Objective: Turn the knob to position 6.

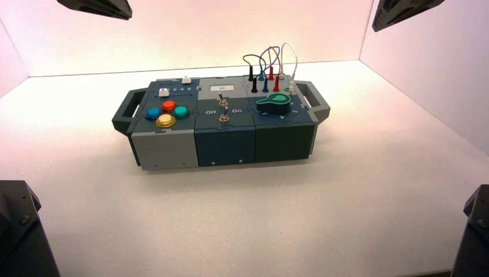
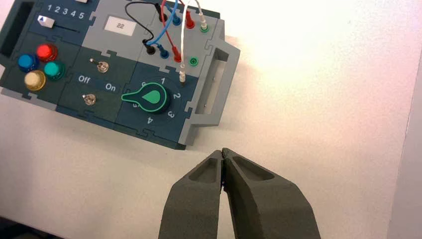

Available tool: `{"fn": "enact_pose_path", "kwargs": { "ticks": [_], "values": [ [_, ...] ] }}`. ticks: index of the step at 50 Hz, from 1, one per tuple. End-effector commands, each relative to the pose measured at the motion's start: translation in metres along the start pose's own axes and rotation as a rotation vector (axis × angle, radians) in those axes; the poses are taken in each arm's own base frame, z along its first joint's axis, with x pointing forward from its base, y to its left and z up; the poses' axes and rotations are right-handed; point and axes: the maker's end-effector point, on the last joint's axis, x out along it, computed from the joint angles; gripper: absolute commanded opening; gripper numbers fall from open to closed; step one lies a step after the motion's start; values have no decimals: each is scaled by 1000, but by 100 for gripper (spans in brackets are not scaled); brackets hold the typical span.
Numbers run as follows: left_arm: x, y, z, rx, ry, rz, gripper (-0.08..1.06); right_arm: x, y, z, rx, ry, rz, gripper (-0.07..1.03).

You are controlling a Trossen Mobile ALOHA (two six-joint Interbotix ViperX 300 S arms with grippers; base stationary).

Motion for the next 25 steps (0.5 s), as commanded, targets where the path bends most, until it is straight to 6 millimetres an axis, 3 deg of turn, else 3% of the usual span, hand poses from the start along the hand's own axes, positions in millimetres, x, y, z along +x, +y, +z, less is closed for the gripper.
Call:
{"fn": "enact_pose_path", "kwargs": {
  "ticks": [1, 14, 25],
  "values": [
    [-3, -4, 7, 9, -20, -10, 0, -6, 2, 10, -3, -32, 5, -2],
    [-3, -4, 7, 11, -18, -9, 0, -7, 2, 11, -9, -28, 6, -2],
    [-3, -4, 8, 12, -22, -8, 0, -4, 36, 13, -107, -3, 80, -2]
  ]
}}
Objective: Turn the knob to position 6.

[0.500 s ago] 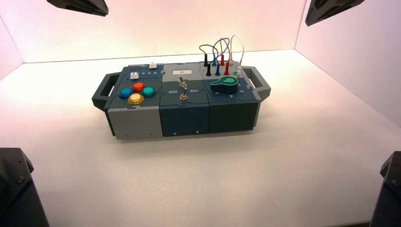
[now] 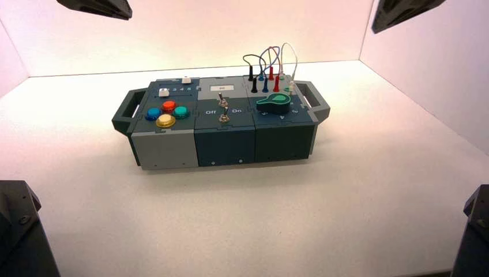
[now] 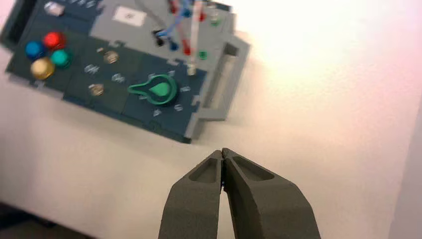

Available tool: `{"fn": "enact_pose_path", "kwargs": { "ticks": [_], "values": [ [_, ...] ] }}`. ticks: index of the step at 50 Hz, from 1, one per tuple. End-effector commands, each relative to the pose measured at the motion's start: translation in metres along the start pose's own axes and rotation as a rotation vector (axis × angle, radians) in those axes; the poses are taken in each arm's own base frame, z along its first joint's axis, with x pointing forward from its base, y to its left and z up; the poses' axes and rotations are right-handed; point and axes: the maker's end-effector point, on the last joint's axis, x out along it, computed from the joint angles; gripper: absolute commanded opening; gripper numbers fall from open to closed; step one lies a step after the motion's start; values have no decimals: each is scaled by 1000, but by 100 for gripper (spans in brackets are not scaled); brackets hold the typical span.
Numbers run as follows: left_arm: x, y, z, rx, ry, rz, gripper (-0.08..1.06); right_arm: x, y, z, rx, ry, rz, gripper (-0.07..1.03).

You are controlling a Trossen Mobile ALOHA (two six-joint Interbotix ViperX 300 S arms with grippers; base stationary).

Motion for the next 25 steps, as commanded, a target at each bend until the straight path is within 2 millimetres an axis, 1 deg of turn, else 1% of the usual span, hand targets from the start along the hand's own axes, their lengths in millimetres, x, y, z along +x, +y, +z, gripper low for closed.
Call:
{"fn": "enact_pose_path", "kwargs": {
  "ticks": [1, 6, 18, 25],
  "values": [
    [-3, -5, 8, 13, -23, -9, 0, -3, 24, 16, -56, -26, 54, -2],
    [-3, -4, 8, 12, -21, -9, 0, 5, 34, 15, -60, -5, 78, -2],
    [-5, -5, 9, 14, -28, -11, -2, 22, 50, 11, -73, 40, 116, -2],
    [-5, -4, 8, 14, -29, -9, -3, 35, 67, 13, -113, 75, 144, -2]
  ]
}}
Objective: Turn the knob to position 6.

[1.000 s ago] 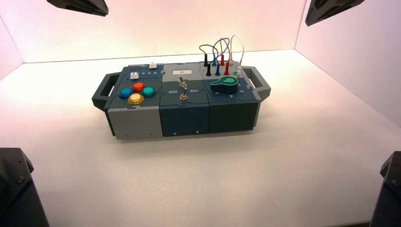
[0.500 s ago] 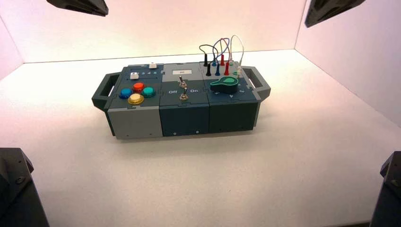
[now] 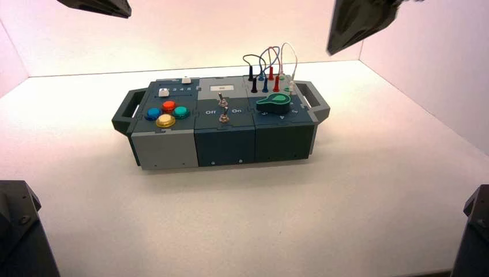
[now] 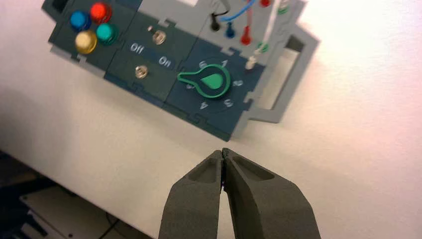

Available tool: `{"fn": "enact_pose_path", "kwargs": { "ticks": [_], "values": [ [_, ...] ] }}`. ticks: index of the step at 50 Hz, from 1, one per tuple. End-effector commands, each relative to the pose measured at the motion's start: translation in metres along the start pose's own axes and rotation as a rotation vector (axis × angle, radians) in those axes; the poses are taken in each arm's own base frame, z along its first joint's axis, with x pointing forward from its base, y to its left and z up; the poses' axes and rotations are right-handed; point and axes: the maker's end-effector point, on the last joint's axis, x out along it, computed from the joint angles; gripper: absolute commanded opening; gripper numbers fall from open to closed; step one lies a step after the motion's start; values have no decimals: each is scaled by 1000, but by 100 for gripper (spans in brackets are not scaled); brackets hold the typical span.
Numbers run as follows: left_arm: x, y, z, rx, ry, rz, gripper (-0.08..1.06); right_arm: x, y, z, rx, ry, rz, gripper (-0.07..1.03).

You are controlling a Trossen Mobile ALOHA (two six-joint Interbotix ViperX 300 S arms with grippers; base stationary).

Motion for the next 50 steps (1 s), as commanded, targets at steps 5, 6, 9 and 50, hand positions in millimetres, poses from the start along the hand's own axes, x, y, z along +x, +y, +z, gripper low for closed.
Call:
{"fn": "enact_pose_path", "kwargs": {
  "ticks": [5, 6, 9, 50],
  "values": [
    [-2, -1, 7, 11, -23, 2, -3, 14, 24, 22, -41, 4, 42, -2],
    [-2, 0, 6, 10, -22, 5, -3, 16, 24, 23, -41, 5, 43, -2],
    [0, 6, 4, 11, -24, 24, -3, 24, 30, 23, -45, 23, 54, -2],
    [-12, 40, 13, -47, -117, 120, -3, 97, 36, 26, -14, 184, 43, -2]
  ]
}}
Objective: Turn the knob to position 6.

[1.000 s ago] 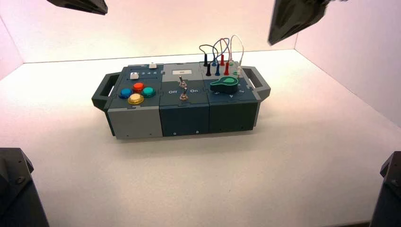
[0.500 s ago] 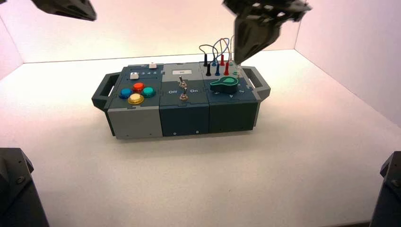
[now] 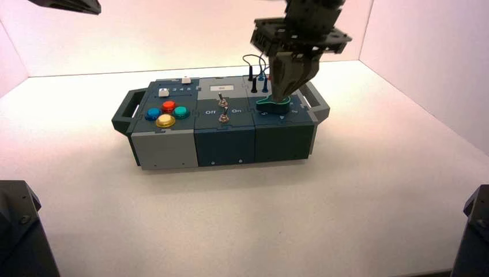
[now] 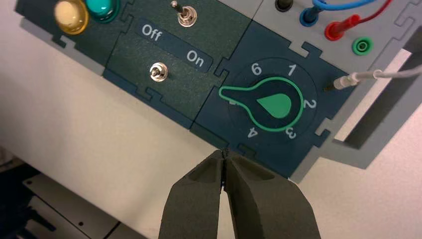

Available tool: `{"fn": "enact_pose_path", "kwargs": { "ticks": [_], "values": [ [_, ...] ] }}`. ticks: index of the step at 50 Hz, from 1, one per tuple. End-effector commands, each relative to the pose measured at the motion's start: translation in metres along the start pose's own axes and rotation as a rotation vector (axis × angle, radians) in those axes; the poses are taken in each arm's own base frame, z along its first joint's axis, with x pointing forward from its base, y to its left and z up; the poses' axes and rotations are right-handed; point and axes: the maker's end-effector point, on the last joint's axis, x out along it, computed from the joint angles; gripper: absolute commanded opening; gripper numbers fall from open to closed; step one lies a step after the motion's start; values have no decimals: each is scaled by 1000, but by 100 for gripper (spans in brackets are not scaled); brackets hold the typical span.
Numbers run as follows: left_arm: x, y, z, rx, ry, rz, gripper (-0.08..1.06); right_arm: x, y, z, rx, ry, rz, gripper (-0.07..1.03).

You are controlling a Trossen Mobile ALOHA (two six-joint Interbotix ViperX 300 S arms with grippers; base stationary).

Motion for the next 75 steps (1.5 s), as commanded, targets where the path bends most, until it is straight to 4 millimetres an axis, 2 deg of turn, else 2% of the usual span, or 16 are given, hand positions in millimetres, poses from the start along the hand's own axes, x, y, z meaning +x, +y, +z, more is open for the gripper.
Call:
{"fn": "enact_pose_path", "kwargs": {
  "ticks": [1, 39, 53, 75],
  "values": [
    [-2, 0, 6, 2, -24, 3, -3, -4, 4, 16, 2, -36, 8, -2],
    [-2, 1, 6, 0, -26, 3, -3, 27, 3, 40, -7, 8, -4, -2],
    [-1, 1, 5, 1, -24, 3, -3, 24, -1, 55, -9, -15, -11, -2],
    [-1, 1, 5, 1, -24, 4, -3, 1, 5, 66, -21, -43, 0, -2]
  ]
}}
